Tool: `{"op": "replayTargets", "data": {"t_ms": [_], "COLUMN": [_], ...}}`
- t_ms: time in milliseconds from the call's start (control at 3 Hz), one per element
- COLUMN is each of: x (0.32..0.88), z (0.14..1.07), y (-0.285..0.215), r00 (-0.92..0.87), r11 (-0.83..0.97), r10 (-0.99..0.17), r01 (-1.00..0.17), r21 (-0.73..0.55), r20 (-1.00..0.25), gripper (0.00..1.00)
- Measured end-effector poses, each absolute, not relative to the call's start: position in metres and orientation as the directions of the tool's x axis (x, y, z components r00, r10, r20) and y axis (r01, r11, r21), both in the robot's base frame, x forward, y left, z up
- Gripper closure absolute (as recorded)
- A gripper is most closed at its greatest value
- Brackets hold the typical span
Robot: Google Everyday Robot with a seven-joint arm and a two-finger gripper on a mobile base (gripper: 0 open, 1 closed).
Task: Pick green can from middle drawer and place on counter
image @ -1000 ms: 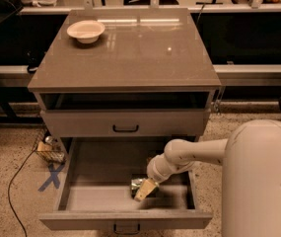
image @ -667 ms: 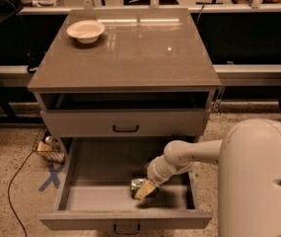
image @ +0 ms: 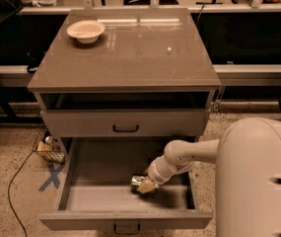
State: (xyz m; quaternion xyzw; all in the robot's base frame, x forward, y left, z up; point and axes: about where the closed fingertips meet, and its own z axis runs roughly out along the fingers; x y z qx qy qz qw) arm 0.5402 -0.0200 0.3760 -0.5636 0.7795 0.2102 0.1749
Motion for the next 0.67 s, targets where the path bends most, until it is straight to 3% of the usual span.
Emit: {"op": "replayTargets", "data": {"t_ms": [333,667], "x": [0.54,0.534], "z": [0.406,0.468], "y": [-0.019,-0.02], "r00": [-0.262,-0.166], "r11": [0.256,0.208], "r10": [-0.798,-0.768], "r01": [-0.963,-0.978], "r21": [0.089,0.004], "r20": [-0.542,-0.619], "gripper": [0.87,1.0]}}
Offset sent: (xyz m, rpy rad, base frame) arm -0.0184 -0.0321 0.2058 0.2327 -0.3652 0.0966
